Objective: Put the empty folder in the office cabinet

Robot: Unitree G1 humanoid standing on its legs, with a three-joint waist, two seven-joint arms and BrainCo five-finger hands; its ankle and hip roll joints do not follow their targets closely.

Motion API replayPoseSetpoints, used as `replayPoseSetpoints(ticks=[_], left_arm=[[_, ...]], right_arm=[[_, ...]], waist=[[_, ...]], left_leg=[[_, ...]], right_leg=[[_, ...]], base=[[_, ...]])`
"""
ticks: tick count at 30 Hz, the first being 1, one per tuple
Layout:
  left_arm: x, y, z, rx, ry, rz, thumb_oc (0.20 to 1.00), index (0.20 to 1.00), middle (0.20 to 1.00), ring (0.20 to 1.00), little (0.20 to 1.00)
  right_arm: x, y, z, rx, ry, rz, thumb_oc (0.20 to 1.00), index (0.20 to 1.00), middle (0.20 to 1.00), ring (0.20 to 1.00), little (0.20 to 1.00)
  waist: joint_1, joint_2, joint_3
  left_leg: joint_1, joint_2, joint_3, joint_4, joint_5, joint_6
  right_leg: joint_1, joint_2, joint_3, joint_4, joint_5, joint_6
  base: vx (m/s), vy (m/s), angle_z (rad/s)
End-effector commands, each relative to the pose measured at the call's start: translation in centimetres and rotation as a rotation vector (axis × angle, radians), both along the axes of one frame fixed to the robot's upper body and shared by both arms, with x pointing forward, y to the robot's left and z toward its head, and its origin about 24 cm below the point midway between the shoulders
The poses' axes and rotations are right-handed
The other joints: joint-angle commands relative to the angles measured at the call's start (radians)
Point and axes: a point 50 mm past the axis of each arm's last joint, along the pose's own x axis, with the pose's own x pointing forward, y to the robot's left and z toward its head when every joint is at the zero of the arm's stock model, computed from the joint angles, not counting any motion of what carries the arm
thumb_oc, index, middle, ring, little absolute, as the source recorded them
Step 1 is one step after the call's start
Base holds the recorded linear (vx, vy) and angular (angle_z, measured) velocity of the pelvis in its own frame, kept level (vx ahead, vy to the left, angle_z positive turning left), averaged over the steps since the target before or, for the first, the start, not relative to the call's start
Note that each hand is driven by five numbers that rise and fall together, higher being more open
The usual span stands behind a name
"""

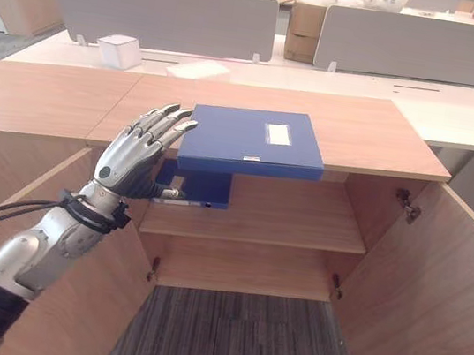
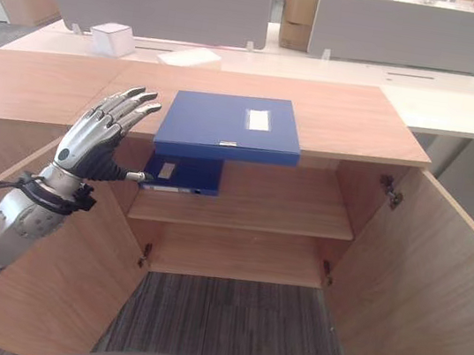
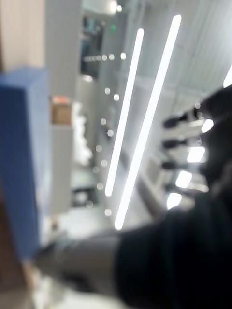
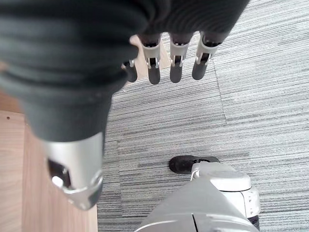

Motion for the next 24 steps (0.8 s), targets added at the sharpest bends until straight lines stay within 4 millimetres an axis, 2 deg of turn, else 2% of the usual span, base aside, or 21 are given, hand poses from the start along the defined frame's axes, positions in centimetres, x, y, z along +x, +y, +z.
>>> replayPoseSetpoints(ticks=[1,14,24], left_arm=[[1.9,-0.7,3.2,-0.004,-0.151,-0.003,1.0,1.0,1.0,1.0,1.0],[3.0,-1.1,3.9,-0.011,-0.184,0.01,1.0,1.0,1.0,1.0,1.0],[4.9,-3.1,4.5,0.046,-0.206,-0.035,1.0,1.0,1.0,1.0,1.0]], right_arm=[[2.6,0.1,0.2,-0.03,-0.045,0.056,1.0,1.0,1.0,1.0,1.0],[2.2,-0.2,0.2,-0.05,-0.033,0.044,1.0,1.0,1.0,1.0,1.0],[2.6,-0.5,0.3,-0.062,-0.042,0.048,1.0,1.0,1.0,1.0,1.0]], waist=[[-0.038,-0.047,0.019],[-0.049,-0.053,0.016],[-0.067,-0.05,0.012]], left_leg=[[-0.008,-0.002,-0.032,0.0,-0.059,-0.012],[-0.006,0.006,-0.015,0.0,-0.062,-0.014],[-0.006,0.006,-0.009,0.0,-0.062,-0.014]], right_leg=[[0.103,-0.061,0.014,0.006,-0.076,0.072],[0.096,-0.057,0.026,0.006,-0.073,0.072],[0.092,-0.056,0.03,0.006,-0.071,0.074]], base=[[0.0,0.0,0.0],[0.0,-0.003,-0.02],[0.0,0.0,0.0]])
